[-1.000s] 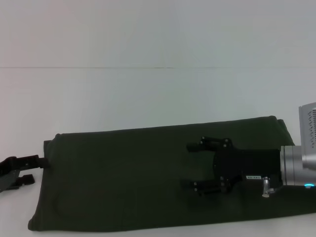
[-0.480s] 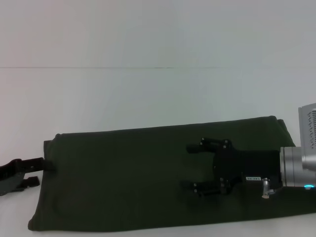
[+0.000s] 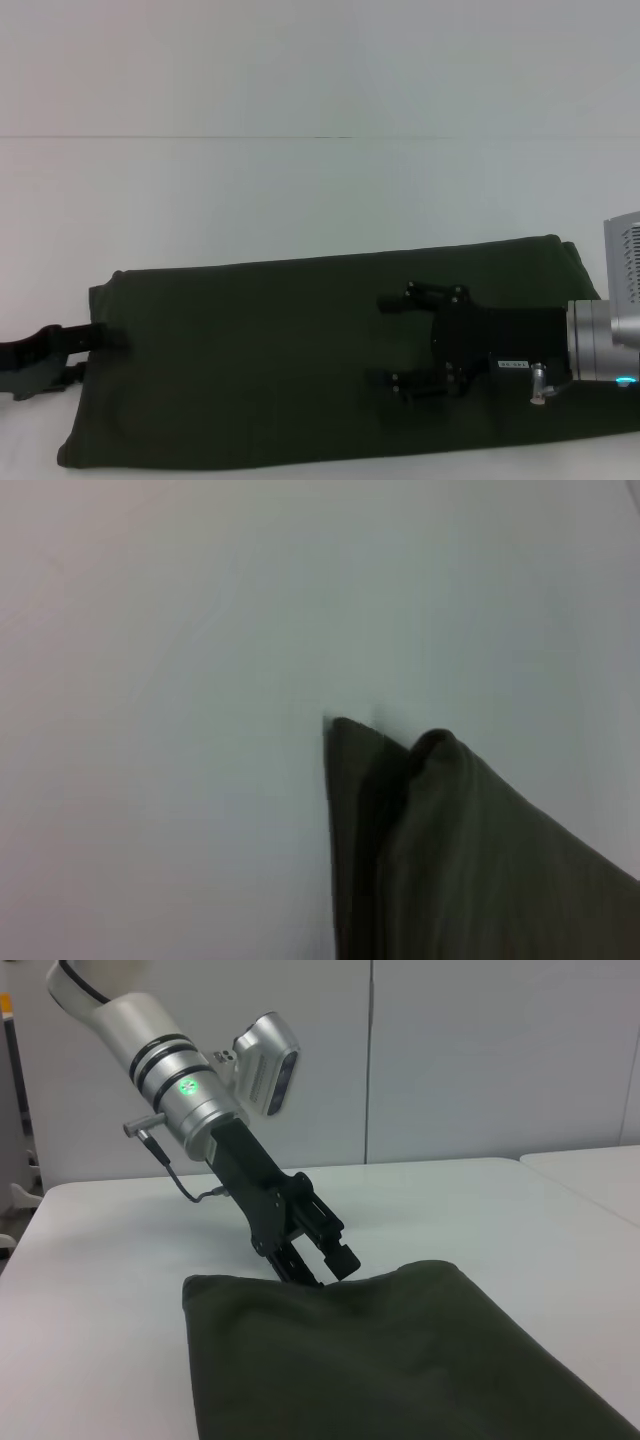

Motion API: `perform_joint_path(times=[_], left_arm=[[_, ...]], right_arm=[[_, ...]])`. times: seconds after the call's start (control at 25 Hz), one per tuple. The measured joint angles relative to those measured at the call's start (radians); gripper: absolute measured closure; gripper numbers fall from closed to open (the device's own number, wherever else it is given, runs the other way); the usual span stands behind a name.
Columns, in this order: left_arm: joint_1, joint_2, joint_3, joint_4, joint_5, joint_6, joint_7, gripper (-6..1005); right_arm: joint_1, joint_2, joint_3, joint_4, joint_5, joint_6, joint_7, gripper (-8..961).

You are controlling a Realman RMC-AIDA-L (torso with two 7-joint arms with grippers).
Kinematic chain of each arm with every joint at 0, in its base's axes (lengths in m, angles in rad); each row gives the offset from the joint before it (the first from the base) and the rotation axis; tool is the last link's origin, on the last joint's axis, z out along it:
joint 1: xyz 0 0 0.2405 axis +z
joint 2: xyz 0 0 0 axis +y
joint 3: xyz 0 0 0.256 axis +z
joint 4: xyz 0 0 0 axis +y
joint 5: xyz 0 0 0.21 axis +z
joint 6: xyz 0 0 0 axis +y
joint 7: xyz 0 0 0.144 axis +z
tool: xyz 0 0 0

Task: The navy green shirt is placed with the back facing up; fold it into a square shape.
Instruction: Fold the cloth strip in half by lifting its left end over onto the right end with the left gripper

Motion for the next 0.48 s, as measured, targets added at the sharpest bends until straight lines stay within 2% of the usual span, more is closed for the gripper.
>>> perform_joint_path(times=[0.36,0.48], left_arm=[[-0.037,-0.038,0.036,0.000,0.002,-0.002,-0.002,215],[-0.047,-0.044,0.047,-0.001,0.003,0.001,-0.003,221]], right_arm=[[0.000,0.000,0.000,0.000,0.000,0.000,0.000,25],[0.000,0.000,0.000,0.000,0.000,0.000,0.000,25]])
